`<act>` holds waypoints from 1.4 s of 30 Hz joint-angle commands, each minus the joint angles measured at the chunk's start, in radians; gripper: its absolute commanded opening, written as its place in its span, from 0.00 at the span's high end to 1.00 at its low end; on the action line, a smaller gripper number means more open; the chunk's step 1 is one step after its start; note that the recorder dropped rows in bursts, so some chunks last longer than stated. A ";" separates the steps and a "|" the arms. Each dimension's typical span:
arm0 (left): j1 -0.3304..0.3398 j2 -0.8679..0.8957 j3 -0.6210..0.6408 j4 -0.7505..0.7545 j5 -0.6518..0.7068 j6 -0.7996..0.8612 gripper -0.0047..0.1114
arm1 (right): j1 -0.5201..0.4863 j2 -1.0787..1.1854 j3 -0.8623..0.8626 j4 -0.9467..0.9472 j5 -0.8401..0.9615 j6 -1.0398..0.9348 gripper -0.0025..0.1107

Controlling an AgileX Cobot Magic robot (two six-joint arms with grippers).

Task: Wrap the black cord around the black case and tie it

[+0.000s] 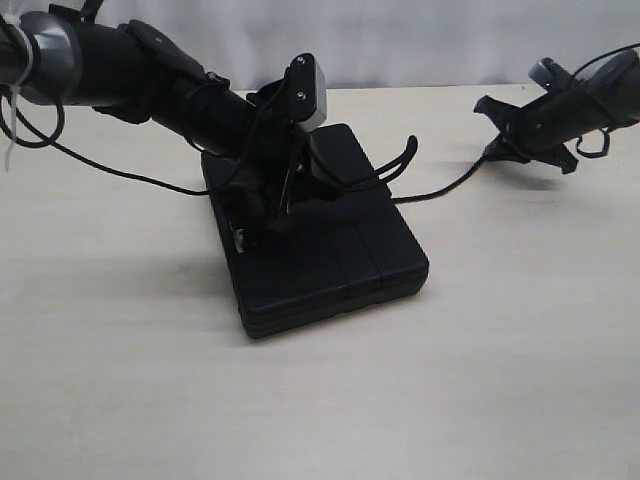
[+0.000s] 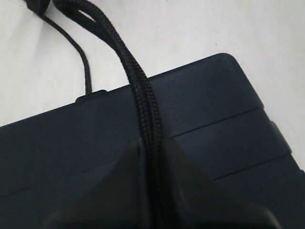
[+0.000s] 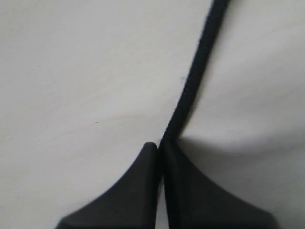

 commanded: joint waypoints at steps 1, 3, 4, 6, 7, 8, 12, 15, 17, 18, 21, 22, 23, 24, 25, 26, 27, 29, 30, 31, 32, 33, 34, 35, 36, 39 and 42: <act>-0.004 -0.006 0.001 -0.004 0.000 -0.021 0.96 | 0.063 0.063 -0.026 -0.050 0.065 -0.071 0.94; -0.004 -0.006 0.001 0.000 0.000 -0.024 0.96 | 0.082 0.063 -0.036 -0.073 0.082 -0.089 0.94; -0.004 -0.006 0.001 0.000 0.007 -0.024 0.96 | 0.098 0.063 -0.044 -0.103 0.104 -0.103 0.94; -0.004 -0.006 0.001 0.000 0.010 -0.024 0.96 | 0.118 0.061 -0.054 -0.163 0.140 -0.103 0.94; -0.004 -0.006 0.001 0.000 0.010 -0.024 0.96 | 0.132 0.056 -0.055 -0.202 0.159 -0.103 0.94; -0.004 -0.006 0.001 0.000 0.011 -0.024 0.96 | 0.140 0.054 -0.055 -0.244 0.173 -0.098 0.94; -0.004 -0.006 0.001 0.000 0.012 -0.024 0.96 | 0.171 0.022 -0.047 -0.348 0.211 -0.096 0.94; -0.004 -0.006 0.001 0.000 0.008 -0.024 0.96 | 0.184 -0.011 -0.014 -0.391 0.207 -0.098 0.94; -0.004 -0.006 0.001 -0.002 0.008 -0.024 0.96 | 0.190 -0.040 0.028 -0.401 0.170 -0.098 0.94; -0.004 -0.006 0.001 -0.002 0.008 -0.024 0.96 | 0.190 -0.059 0.055 -0.407 0.138 -0.098 0.94; -0.004 -0.006 0.001 -0.004 0.008 -0.025 0.96 | 0.191 -0.121 0.126 -0.407 0.077 -0.100 0.94; -0.004 -0.006 0.001 -0.004 0.008 -0.025 0.96 | 0.191 -0.141 0.148 -0.407 0.061 -0.103 0.94; -0.004 -0.006 0.001 -0.004 0.006 -0.025 0.96 | 0.191 -0.159 0.166 -0.407 0.049 -0.108 0.94; -0.004 -0.006 0.001 -0.004 0.005 -0.025 0.96 | 0.191 -0.181 0.194 -0.407 0.036 -0.112 0.94; -0.004 -0.006 0.001 -0.004 -0.002 -0.025 0.96 | 0.191 -0.204 0.218 -0.407 0.024 -0.118 0.94; -0.004 -0.006 0.001 -0.004 -0.013 -0.040 0.96 | 0.191 -0.227 0.238 -0.407 0.009 -0.126 0.94; -0.004 -0.006 0.001 -0.004 -0.022 -0.048 0.96 | 0.194 -0.245 0.266 -0.405 -0.006 -0.141 0.94; -0.004 -0.006 0.001 -0.005 -0.051 -0.071 0.96 | 0.194 -0.290 0.324 -0.397 -0.048 -0.159 0.94; -0.004 -0.006 0.001 -0.005 -0.066 -0.082 0.96 | 0.194 -0.313 0.348 -0.394 -0.073 -0.160 0.94; -0.004 -0.006 0.001 -0.005 -0.085 -0.101 0.96 | 0.194 -0.335 0.377 -0.394 -0.096 -0.160 0.94; -0.004 -0.006 0.001 -0.005 -0.100 -0.117 0.96 | 0.194 -0.355 0.404 -0.394 -0.119 -0.160 0.94; -0.004 -0.006 0.001 -0.005 -0.113 -0.130 0.96 | 0.194 -0.370 0.424 -0.392 -0.133 -0.168 0.94; -0.004 -0.006 0.001 -0.005 -0.119 -0.140 0.96 | 0.194 -0.385 0.444 -0.392 -0.142 -0.170 0.94; -0.004 -0.006 0.001 -0.005 -0.126 -0.147 0.96 | 0.194 -0.395 0.456 -0.389 -0.140 -0.148 0.94; -0.004 -0.006 0.001 -0.005 -0.132 -0.150 0.96 | 0.194 -0.400 0.461 -0.385 -0.131 -0.079 0.94; -0.004 -0.006 0.001 -0.005 -0.134 -0.153 0.96 | 0.167 -0.402 0.462 -0.385 -0.089 0.036 0.93; -0.004 -0.006 0.001 -0.005 -0.134 -0.153 0.96 | 0.140 -0.399 0.462 -0.377 -0.066 0.049 0.82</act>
